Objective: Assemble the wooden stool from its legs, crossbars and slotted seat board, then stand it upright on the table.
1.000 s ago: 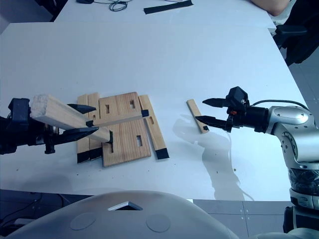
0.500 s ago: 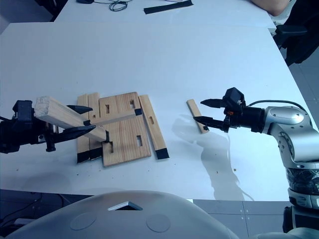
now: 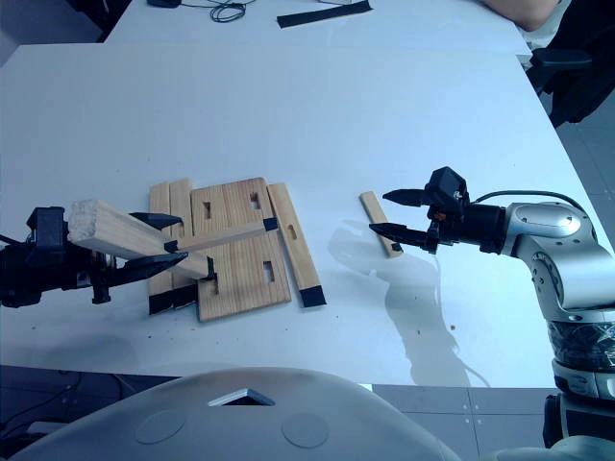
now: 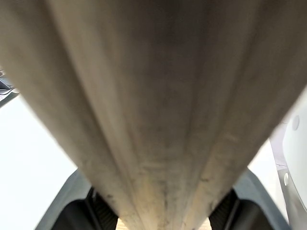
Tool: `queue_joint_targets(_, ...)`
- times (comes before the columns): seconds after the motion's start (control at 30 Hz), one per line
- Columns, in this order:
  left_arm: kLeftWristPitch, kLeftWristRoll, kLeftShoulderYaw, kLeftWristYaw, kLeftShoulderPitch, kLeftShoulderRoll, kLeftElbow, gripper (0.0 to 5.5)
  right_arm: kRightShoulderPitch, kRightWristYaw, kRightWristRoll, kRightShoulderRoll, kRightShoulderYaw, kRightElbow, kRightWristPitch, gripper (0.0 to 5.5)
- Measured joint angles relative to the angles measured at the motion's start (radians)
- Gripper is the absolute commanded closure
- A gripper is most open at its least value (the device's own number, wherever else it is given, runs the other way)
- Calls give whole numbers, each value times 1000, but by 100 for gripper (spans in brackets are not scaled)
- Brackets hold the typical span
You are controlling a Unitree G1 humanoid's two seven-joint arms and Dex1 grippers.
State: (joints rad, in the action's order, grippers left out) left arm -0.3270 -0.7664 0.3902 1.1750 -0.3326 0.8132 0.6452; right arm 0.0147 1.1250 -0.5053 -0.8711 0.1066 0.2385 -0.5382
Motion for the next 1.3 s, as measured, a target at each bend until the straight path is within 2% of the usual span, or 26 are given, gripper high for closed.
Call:
queue_joint_targets(0.8, -1, -39, 37, 41, -73, 40, 24, 328, -39, -30, -5, 3, 0, 55, -12, 211)
queue_joint_targets(1.07, 3, -45, 38, 67, -61, 67, 9, 328, -74, -58, -7, 11, 10, 85, -18, 211)
queue_joint_targets(1.3, -74, -94, 39, 48, -8, 108, 14, 328, -84, -80, -9, 24, 15, 99, -18, 211)
